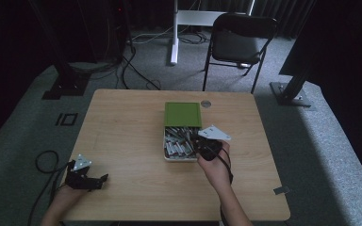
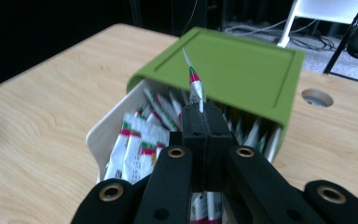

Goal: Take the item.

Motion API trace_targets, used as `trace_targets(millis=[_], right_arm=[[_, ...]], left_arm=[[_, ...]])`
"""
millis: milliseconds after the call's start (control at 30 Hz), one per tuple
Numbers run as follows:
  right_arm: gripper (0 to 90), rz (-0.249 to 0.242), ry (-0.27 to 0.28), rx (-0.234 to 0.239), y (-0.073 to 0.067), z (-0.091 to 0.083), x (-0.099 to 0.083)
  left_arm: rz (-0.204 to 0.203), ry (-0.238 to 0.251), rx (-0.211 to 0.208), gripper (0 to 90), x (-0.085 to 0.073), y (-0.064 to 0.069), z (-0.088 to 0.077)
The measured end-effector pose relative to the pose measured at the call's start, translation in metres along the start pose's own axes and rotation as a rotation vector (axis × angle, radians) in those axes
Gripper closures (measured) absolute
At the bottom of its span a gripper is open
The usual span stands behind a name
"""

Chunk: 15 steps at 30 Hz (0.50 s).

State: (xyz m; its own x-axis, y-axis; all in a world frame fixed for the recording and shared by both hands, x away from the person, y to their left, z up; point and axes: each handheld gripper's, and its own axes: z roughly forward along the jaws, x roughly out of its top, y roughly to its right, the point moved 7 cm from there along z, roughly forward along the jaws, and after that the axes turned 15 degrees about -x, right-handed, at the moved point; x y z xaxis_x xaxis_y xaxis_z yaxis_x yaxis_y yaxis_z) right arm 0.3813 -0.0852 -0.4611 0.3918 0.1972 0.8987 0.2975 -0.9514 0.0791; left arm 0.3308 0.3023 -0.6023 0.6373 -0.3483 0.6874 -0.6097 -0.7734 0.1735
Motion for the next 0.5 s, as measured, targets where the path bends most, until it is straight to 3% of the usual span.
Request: trace_targets(millis=[267,500], right_arm=[[90.0,0.072,0.047,-0.012,0.025,-0.010,0.018],[90.0,0.104,0.064,-0.070,0.053,-0.013,0.026]], left_arm=[[0.001,0.000,0.001,1.4,0.000,0.000,0.000],[0.002,-0.001,0.001,1.4,0.000,0.000,0.000]])
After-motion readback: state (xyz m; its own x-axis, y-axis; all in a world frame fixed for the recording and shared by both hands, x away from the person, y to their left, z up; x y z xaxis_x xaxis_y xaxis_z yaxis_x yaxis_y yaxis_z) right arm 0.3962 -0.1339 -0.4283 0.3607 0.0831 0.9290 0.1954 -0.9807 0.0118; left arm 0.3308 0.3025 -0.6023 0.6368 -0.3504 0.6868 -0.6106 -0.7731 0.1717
